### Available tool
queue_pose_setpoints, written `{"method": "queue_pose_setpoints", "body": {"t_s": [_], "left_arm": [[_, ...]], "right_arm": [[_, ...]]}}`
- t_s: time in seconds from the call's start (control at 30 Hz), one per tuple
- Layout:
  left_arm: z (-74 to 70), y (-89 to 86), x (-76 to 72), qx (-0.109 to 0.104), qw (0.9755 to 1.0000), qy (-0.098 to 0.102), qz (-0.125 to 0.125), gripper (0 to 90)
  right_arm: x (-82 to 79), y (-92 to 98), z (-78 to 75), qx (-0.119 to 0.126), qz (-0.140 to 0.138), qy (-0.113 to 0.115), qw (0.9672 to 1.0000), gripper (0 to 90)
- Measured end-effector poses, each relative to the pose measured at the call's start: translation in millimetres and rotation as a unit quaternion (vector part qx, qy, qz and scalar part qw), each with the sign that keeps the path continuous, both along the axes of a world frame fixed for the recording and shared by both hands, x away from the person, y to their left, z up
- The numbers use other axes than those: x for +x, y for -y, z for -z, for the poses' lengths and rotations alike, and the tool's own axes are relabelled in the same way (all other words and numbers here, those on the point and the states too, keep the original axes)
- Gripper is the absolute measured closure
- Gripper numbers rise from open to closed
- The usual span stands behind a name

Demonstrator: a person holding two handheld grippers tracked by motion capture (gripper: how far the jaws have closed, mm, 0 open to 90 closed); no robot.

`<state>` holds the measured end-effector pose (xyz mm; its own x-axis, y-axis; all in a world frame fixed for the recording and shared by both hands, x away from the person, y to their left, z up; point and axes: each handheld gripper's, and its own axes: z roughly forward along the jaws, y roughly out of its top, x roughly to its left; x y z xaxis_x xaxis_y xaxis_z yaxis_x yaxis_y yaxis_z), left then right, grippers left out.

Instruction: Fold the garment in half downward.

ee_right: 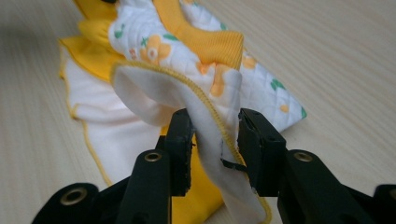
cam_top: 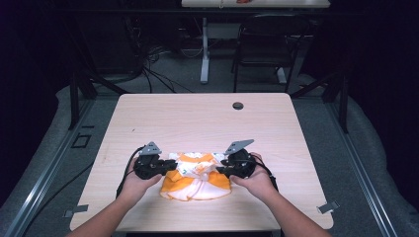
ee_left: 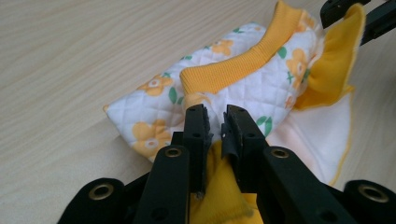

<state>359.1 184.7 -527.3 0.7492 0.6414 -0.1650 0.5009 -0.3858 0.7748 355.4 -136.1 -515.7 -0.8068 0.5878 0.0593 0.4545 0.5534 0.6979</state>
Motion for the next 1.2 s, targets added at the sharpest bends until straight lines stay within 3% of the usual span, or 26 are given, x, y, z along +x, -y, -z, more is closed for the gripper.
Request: {"method": "queue_pose_setpoints", "body": {"t_s": [0.1,0.23,0.3,0.43,0.67,0.9,1.2], "left_arm": [[-14.2,-2.2,4.9,-0.013,0.9999,0.006,-0.01,73.6],[-18.8,-2.5,11.5,-0.007,0.9996,0.006,-0.025,75.6],[-15.1,0.2,20.1,0.01,0.9992,-0.004,-0.039,85.1],[-6.3,3.6,22.9,0.003,0.999,-0.021,-0.038,90.0],[-0.8,6.6,6.7,0.008,0.9994,-0.032,-0.014,90.0],[1.0,5.5,-11.2,0.008,0.9993,-0.036,0.007,90.0],[22.0,3.0,-32.1,0.015,0.9981,-0.058,0.013,90.0]], "right_arm": [[0.8,7.2,-13.6,0.028,0.008,0.006,0.9996,63.9],[5.1,8.8,-17.8,0.04,0.015,0.004,0.9991,66.1],[13.8,5.2,-13.7,0.025,0.037,0.017,0.9989,81.7],[19.3,-3.5,-5.9,0.018,0.043,0.011,0.9988,89.6],[7.9,-16.9,-1.9,0.016,0.004,0.004,0.9999,89.9],[-5.3,-19.8,-1.3,0.015,-0.017,-0.004,0.9997,89.9],[-27.3,-20.4,23.7,0.0,-0.04,-0.032,0.9987,89.9]]}}
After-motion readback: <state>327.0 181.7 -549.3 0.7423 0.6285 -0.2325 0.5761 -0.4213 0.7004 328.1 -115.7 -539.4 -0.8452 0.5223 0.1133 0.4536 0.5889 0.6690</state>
